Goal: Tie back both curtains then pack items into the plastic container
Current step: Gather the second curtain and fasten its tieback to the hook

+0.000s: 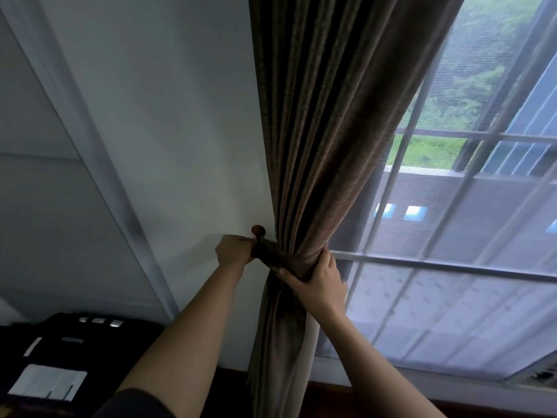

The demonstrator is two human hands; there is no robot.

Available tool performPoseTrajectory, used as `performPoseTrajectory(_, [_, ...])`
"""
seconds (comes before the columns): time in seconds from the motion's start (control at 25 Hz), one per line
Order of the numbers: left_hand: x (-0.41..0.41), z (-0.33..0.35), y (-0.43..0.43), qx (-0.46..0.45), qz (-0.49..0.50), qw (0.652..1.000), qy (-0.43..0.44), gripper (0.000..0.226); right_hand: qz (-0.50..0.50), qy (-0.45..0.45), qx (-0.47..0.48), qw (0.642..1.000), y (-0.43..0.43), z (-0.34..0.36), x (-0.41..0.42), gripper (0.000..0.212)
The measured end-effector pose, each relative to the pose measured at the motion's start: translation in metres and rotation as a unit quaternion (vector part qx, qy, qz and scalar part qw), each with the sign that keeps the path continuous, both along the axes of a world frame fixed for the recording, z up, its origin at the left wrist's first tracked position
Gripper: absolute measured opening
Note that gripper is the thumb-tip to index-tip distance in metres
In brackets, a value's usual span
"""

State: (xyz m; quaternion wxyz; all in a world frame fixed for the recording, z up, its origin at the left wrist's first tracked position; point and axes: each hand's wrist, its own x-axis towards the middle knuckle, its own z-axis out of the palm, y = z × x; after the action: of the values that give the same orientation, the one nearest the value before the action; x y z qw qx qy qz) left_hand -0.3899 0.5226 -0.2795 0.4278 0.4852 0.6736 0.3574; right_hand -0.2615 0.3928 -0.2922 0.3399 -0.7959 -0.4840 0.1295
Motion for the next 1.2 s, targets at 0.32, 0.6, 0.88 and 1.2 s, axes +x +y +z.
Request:
performPoseTrajectory(0.32, [-0.007,-0.008,-0.012,-0.138,0.014,0.928,-0.347,0.027,0.08,0.056,-0.013,0.995,-0.008,0.009,0.005,0.107])
performPoseTrajectory(0.6, [0.005,-0.018,-0.036,-0.024,-0.003,0.933,-0.358,0.029,0.1,0.058,-0.03,0.993,-0.018,0.015,0.007,0.101])
performPoseTrajectory(0.88, [-0.013,-0.022,-0.017,0.041,-0.129,0.987,-0.088,0.027,0.105,0.06,-0.052,0.991,-0.017,0.019,0.005,0.097])
performPoseTrajectory(1.2, [0.021,-0.063,-0.016,0.006,-0.06,0.998,0.011,0.012,0.155,0.043,-0.081,0.984,-0.025,0.024,0.02,0.09])
